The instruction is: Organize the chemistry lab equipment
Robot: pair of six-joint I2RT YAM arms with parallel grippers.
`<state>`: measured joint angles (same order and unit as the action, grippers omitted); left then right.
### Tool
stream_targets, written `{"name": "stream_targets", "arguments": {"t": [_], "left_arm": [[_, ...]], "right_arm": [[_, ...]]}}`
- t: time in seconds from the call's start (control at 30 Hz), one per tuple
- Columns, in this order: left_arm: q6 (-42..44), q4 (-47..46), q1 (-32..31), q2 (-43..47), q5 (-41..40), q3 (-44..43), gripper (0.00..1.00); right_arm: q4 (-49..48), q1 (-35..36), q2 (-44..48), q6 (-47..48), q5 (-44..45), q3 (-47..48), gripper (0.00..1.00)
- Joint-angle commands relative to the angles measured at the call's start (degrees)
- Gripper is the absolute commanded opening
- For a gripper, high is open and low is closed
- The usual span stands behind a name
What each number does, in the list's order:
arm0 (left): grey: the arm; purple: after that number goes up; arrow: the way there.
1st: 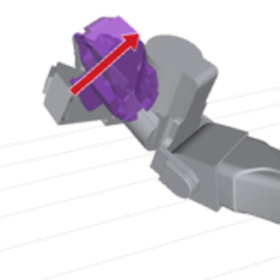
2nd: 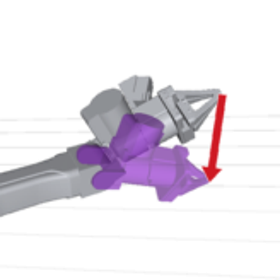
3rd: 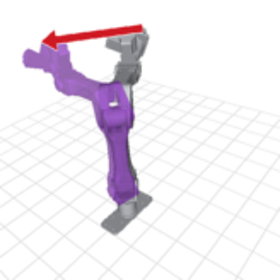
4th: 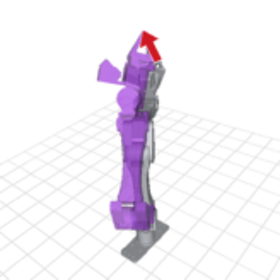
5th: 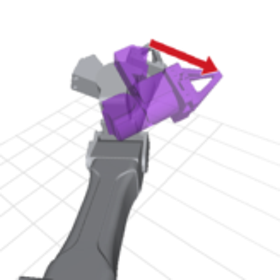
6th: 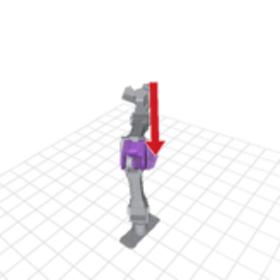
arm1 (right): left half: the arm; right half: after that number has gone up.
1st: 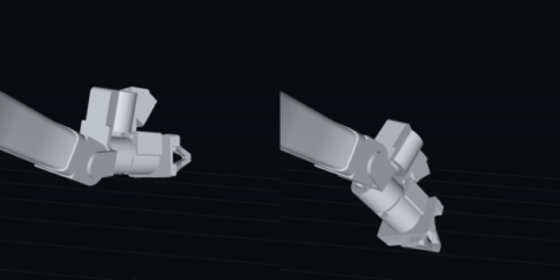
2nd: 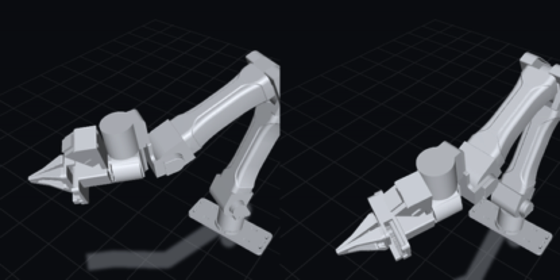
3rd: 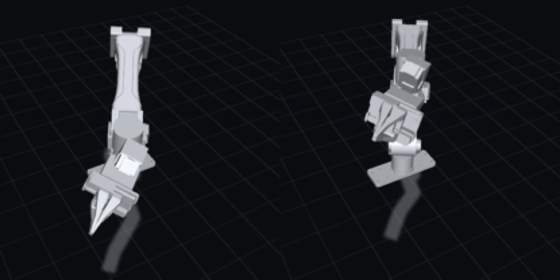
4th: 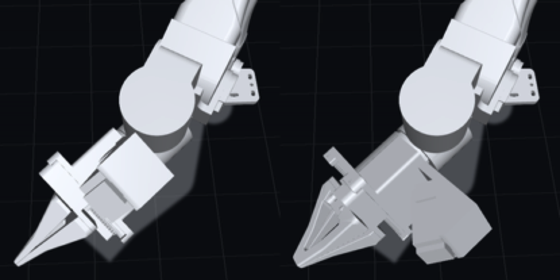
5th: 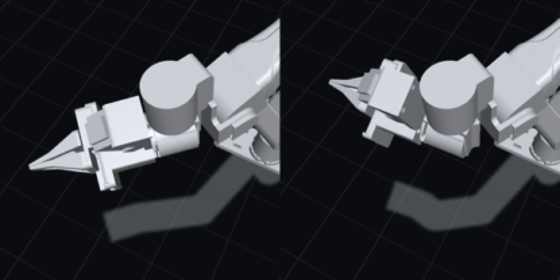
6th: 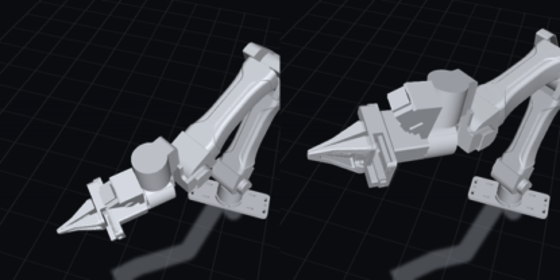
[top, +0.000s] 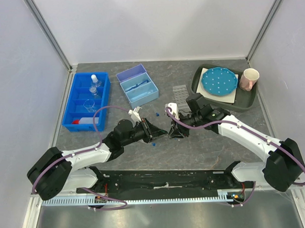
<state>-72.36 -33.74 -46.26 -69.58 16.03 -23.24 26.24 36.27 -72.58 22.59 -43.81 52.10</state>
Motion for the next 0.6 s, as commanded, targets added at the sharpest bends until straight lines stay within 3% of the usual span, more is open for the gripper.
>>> {"name": "stream_targets", "arguments": {"t": [0.0,0.1,0.2,0.23,0.33,0.4,0.57], "left_arm": [[-0.06,-7.38,-0.5,1.99,-0.65,0.65,0.02],[-0.85,-10.46,-0.5,2.52,-1.26,1.97,0.02],[-1.12,-12.31,-0.5,3.4,-2.58,3.38,0.02],[-1.29,-13.36,-0.5,4.18,-3.19,4.34,0.02],[-2.78,-17.83,-0.5,5.68,-5.92,6.71,0.02],[-4.28,-19.87,-0.5,6.47,-8.19,7.77,0.02],[-7.18,-27.15,-0.5,7.88,-11.63,9.8,0.02]], "right_arm": [[0.65,-0.5,0.59,1.93,-0.91,0.72,0.31],[1.27,-2.78,1.29,1.76,-3.11,1.25,0.38],[1.36,-5.59,3.05,1.76,-6.8,1.17,0.56],[1.53,-6.99,3.66,1.84,-8.99,1.17,0.71],[1.71,-10.41,4.99,1.23,-13.74,1.34,0.92],[1.8,-12.01,5.6,0.97,-19.1,1.87,0.97],[-0.13,-12.72,4.38,-2.53,-24.47,4.59,0.98]]}}
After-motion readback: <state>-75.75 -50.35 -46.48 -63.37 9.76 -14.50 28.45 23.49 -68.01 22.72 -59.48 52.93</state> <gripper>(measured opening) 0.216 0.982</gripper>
